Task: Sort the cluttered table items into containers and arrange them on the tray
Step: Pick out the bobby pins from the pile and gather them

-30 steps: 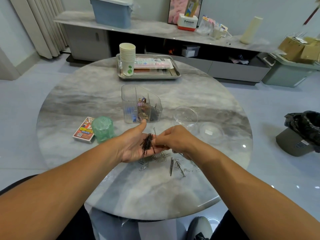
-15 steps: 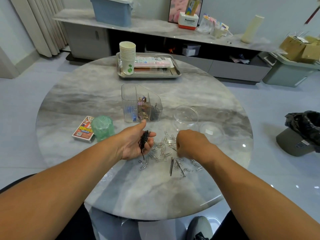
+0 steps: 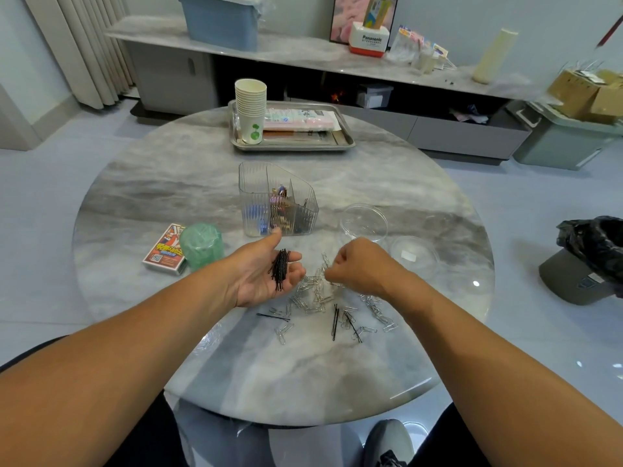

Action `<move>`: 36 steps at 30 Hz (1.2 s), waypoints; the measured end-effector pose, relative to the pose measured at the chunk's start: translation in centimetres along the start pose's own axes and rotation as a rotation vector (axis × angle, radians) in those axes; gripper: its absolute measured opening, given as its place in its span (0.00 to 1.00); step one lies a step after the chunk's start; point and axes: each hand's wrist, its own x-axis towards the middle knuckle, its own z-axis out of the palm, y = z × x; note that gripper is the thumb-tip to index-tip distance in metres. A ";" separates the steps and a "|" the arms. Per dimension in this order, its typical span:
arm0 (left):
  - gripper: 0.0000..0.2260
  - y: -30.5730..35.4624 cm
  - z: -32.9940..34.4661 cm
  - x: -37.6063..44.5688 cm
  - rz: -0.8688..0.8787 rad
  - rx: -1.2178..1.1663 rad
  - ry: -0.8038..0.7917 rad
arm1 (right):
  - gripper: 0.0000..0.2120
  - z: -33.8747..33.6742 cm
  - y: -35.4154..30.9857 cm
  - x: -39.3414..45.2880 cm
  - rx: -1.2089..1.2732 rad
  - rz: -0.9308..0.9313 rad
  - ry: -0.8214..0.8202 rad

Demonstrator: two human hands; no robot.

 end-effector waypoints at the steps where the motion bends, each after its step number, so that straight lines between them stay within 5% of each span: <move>1: 0.27 -0.1 0.1 0.0 -0.001 -0.019 -0.009 | 0.12 -0.1 -0.5 -0.1 0.190 -0.004 0.022; 4: 0.33 -0.4 0.5 -0.1 -0.033 -0.018 -0.098 | 0.06 0.3 -2.3 -0.8 0.497 -0.043 -0.023; 8: 0.34 -0.5 1.0 -0.5 -0.066 0.007 -0.169 | 0.05 0.8 -2.9 -1.0 0.509 -0.045 -0.032; 11: 0.24 -0.4 0.8 -0.5 -0.088 0.066 -0.084 | 0.07 -1.0 -1.8 -1.0 0.228 -0.012 0.009; 14: 0.15 -0.3 0.2 -0.2 -0.101 0.192 0.002 | 0.09 -1.6 -0.3 -1.5 -0.283 0.050 -0.171; 18: 0.14 -0.4 -0.2 -0.1 -0.057 0.459 0.037 | 0.15 0.5 0.8 -2.0 -0.516 0.130 -0.254; 26: 0.06 -0.5 -2.7 -1.3 0.223 1.368 0.224 | 0.10 1.5 1.1 -1.8 -0.486 0.157 -0.168; 36: 0.05 -2.5 -3.8 -2.5 0.445 1.865 0.369 | 0.03 1.4 -0.3 -2.7 -0.274 0.035 -0.166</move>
